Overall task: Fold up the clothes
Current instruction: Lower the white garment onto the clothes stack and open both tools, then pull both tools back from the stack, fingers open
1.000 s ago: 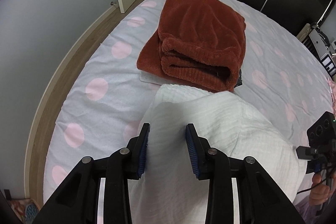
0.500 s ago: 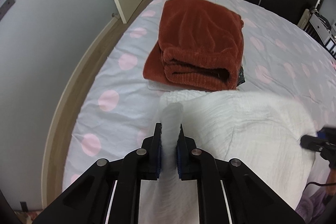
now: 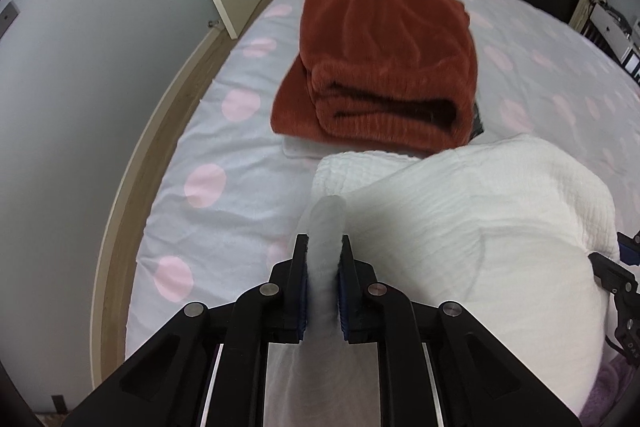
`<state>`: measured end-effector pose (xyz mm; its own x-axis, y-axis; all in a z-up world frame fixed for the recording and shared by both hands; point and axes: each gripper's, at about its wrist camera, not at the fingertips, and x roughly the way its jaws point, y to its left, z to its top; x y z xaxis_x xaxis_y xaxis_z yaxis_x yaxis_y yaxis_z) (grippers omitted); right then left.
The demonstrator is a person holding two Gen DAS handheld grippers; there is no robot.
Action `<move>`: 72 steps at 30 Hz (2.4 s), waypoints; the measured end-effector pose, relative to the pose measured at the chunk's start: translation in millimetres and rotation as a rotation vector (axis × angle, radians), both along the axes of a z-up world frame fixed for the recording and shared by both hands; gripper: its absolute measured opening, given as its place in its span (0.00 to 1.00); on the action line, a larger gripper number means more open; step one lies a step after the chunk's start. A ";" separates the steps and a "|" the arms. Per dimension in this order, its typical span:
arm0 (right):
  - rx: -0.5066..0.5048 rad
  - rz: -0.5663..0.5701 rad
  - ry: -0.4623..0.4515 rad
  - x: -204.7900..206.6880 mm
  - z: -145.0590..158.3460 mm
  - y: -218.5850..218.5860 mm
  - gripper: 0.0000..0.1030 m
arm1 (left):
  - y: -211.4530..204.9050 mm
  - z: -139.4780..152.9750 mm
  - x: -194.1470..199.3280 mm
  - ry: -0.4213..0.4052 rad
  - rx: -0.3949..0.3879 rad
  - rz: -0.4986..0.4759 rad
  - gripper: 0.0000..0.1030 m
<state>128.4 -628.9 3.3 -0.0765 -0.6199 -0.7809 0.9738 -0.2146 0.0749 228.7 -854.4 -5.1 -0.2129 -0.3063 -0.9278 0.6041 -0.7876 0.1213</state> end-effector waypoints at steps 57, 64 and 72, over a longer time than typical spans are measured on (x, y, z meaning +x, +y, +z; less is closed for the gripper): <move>0.083 -0.071 -0.238 86.7 -21.3 19.6 0.32 | 83.3 -22.7 144.9 0.088 -0.063 0.198 0.27; -0.034 -0.109 -0.308 92.2 18.2 57.2 0.51 | 113.8 24.6 138.4 0.064 -0.185 0.171 0.27; -0.200 -0.171 -0.141 102.7 80.3 124.5 0.51 | 177.4 96.0 149.9 0.249 -0.224 0.206 0.28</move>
